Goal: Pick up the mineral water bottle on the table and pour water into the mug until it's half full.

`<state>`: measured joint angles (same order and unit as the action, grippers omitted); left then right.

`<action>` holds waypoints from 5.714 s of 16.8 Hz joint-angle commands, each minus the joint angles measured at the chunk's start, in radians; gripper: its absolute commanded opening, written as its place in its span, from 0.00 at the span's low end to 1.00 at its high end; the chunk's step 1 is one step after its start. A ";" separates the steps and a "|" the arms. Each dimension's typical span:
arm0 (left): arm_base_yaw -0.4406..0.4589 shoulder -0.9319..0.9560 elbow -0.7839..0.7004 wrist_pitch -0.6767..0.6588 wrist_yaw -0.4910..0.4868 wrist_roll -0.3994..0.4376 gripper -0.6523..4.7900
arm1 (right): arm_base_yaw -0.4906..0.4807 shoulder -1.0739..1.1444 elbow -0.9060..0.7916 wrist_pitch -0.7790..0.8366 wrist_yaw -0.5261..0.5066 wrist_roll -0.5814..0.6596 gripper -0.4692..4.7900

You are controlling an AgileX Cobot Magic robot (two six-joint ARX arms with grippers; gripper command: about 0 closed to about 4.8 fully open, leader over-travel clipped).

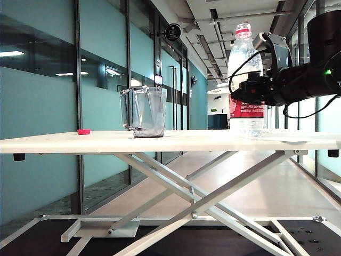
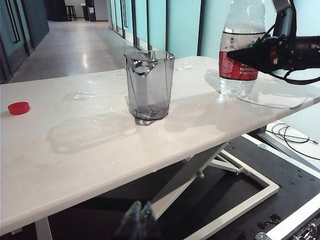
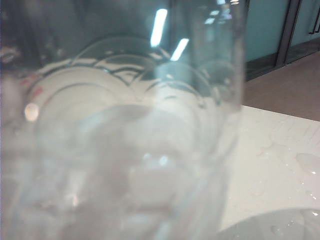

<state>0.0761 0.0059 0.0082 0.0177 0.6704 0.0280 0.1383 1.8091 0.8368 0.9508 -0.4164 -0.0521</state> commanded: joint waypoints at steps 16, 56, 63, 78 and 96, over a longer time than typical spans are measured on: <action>0.000 0.001 0.002 0.004 -0.004 0.002 0.11 | 0.256 -0.118 0.421 -0.816 0.496 -0.482 0.37; 0.000 0.001 0.002 -0.040 -0.004 0.024 0.11 | 0.351 -0.014 0.432 -0.641 0.892 -1.338 0.37; 0.000 0.001 0.002 -0.051 -0.004 0.024 0.11 | 0.383 -0.015 0.432 -0.580 0.904 -1.429 0.37; 0.000 0.001 0.002 -0.066 -0.004 0.025 0.11 | 0.386 -0.015 0.431 -0.564 0.969 -1.495 0.37; 0.000 0.001 0.002 -0.099 -0.004 0.048 0.11 | 0.383 -0.027 0.430 -0.713 0.817 -0.893 0.37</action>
<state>0.0761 0.0055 0.0082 -0.0761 0.6659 0.0570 0.5224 1.8057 1.2564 0.2272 0.4450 -1.0485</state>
